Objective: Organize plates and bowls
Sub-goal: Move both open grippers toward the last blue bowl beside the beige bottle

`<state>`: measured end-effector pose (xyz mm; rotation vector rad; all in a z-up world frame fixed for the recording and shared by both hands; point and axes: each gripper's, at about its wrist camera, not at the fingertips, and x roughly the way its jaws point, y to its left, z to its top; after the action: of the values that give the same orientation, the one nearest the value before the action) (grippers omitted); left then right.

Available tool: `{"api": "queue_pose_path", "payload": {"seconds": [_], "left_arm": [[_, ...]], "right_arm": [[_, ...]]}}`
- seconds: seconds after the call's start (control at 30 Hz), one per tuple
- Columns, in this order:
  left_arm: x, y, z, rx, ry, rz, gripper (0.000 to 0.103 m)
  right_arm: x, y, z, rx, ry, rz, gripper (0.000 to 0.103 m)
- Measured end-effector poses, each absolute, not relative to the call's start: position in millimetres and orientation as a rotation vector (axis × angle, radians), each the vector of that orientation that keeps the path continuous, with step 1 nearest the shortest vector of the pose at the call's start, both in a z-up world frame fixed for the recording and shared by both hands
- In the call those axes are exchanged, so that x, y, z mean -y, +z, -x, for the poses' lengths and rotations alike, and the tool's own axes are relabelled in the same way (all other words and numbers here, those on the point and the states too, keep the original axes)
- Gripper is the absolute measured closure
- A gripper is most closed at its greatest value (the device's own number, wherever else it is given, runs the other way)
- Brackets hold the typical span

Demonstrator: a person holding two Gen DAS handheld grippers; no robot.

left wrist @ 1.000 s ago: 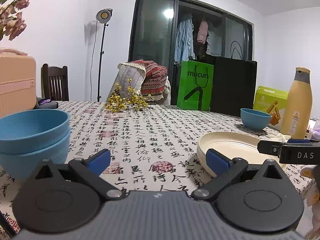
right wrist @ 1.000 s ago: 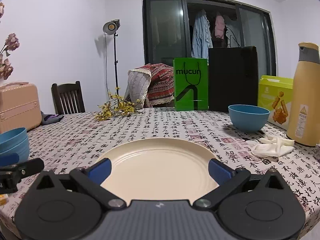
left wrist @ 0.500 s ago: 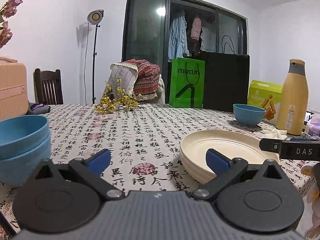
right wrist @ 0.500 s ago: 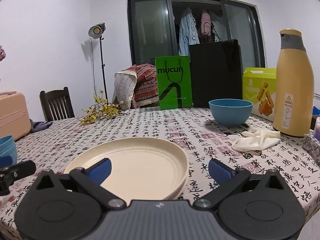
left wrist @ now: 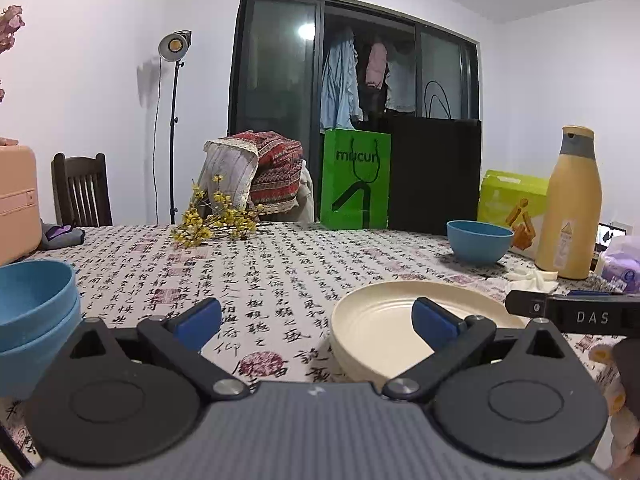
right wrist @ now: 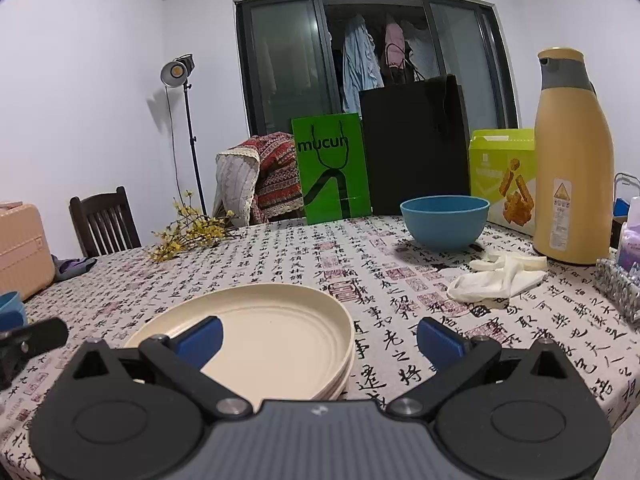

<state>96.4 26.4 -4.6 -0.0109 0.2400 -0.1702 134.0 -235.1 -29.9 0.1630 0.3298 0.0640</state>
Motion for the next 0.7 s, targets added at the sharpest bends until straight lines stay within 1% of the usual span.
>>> {"api": "queue_pose_path", "payload": {"seconds": [0.33,0.7], "left_arm": [[-15.9,6.7,-108.3,-0.227,-0.178,-0.027,0.000],[5.6,16.0,-137.7,-0.226,-0.234,-0.036,0.000]], "right_arm": [[248.1,-20.1,-143.5,-0.314,0.054,-0.176,0.000],[264.4,-9.7,-175.1,-0.289,0.031,-0.157,0.000]]}}
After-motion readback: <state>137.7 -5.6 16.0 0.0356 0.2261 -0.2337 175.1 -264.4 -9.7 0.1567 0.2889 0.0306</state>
